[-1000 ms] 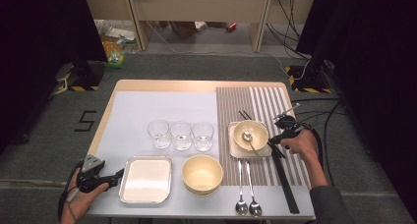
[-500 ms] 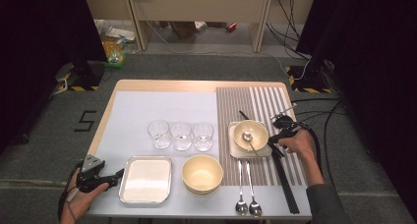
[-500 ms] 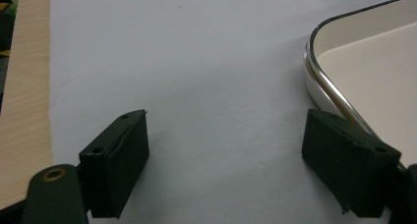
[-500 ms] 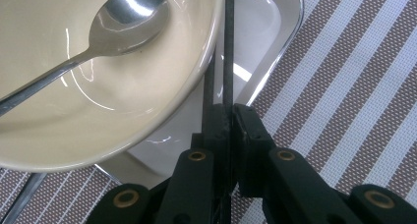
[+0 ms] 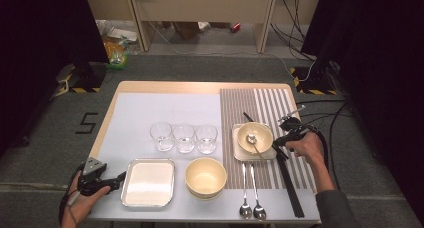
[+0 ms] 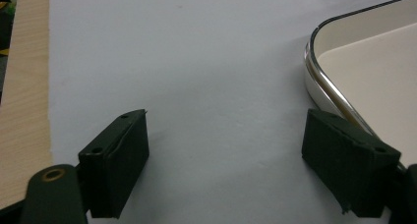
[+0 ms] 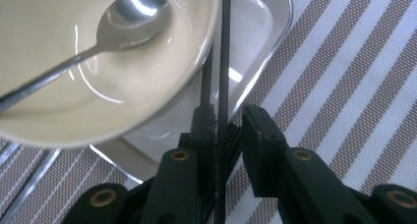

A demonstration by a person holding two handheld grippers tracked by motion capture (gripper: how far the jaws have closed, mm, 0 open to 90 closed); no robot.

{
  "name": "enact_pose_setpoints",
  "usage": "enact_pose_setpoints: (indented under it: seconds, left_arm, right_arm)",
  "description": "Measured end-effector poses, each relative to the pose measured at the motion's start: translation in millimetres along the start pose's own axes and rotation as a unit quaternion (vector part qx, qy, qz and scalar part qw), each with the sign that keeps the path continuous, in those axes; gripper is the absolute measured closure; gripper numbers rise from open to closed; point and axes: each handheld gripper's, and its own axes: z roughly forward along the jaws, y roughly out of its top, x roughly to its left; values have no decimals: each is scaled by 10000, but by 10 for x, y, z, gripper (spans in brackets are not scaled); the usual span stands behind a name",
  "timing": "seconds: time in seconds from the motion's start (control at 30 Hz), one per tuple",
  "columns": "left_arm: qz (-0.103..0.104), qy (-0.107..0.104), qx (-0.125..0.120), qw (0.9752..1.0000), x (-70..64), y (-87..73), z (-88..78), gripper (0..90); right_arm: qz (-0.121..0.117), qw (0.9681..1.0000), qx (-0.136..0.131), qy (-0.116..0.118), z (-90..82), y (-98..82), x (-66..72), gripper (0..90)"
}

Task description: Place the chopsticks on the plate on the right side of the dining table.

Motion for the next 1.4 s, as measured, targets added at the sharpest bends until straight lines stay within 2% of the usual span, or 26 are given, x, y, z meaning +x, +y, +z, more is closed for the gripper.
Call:
enact_pose_setpoints:
  seconds: [0.1, 0.27, 0.33, 0.47, 0.63, 0.7, 0.8, 1.0, 1.07, 1.27, 1.37, 1.4]
  left_arm:
    - [-10, -4, 10, 10000, 1, 1, -1, 169]
    - [-2, 5, 12, 10000, -1, 2, -2, 169]
    - [-6, -4, 14, 10000, 0, 2, -2, 169]
    - [-7, -5, 16, 10000, 0, 2, -2, 169]
    - [-11, -2, 13, 10000, 0, 2, -2, 169]
    - [-12, 7, -6, 10000, -1, 0, 1, 169]
    - [-6, 5, 13, 10000, -1, 2, -2, 169]
    - [-6, 13, -1, 10000, -3, 1, 0, 169]
    - [-1, 9, 16, 10000, -2, 2, -3, 169]
    - [-4, 22, -2, 10000, -3, 1, 1, 167]
    - [2, 17, 14, 10000, -3, 2, -2, 166]
    - [6, 21, 13, 10000, -3, 2, -3, 166]
  right_arm:
    - [-207, 9997, 71, -85, -34, -58, 45, 683]
    - [-374, 9992, 110, -99, -24, -125, 110, 616]
    - [-394, 9990, 141, -148, -5, -126, 126, 616]
    - [-462, 9986, 194, -150, 39, -116, 130, 659]
    - [-531, 9985, 141, -85, 62, -107, 114, 744]
    - [-626, 9980, 93, -88, 69, -97, 106, 764]
    - [-621, 9979, 138, -77, 81, -84, 112, 768]
    - [-794, 9967, 161, -69, 97, -30, 85, 776]
    - [-973, 9952, 128, -52, 108, -6, 58, 777]
    - [-1171, 9931, 102, 38, 129, 31, 9, 779]
    - [-1391, 9903, 35, 59, 147, 58, -15, 779]
    - [-1377, 9904, 59, 76, 147, 63, -13, 779]
